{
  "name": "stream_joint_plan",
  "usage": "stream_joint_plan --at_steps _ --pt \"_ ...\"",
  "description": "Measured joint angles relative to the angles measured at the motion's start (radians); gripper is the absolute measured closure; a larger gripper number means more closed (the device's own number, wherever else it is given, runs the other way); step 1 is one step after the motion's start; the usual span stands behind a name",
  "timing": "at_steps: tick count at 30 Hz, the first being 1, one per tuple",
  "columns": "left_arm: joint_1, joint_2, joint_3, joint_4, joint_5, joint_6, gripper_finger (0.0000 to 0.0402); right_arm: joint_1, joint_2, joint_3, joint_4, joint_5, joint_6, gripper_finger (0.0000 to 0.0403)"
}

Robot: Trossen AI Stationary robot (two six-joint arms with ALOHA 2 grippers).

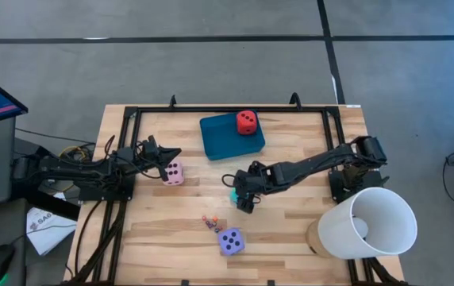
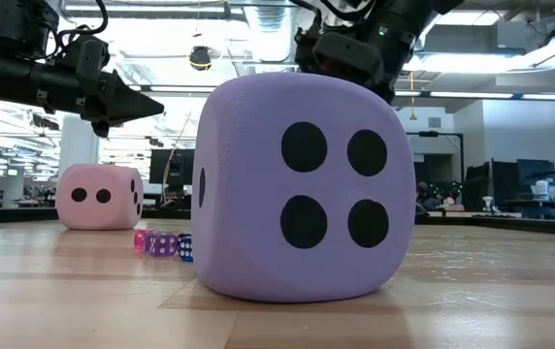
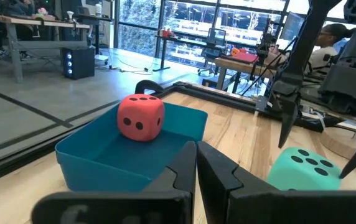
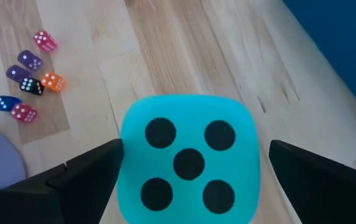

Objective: Pick & Place Dice
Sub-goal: Put the large blue dice into the blue bin

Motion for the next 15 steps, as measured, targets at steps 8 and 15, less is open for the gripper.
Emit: stream_joint_plan --at_steps 8,15 --pt "0.0 0.0 0.0 0.0 0.0 0.0 0.0396 -0.003 0.0 -0.006 0.024 0.009 -0.003 0.0003" --pt "0.0 0.0 0.0 0.0 0.0 0.0 0.0396 -0.003 0.0 -0.006 0.023 0.001 0.049 0.0003"
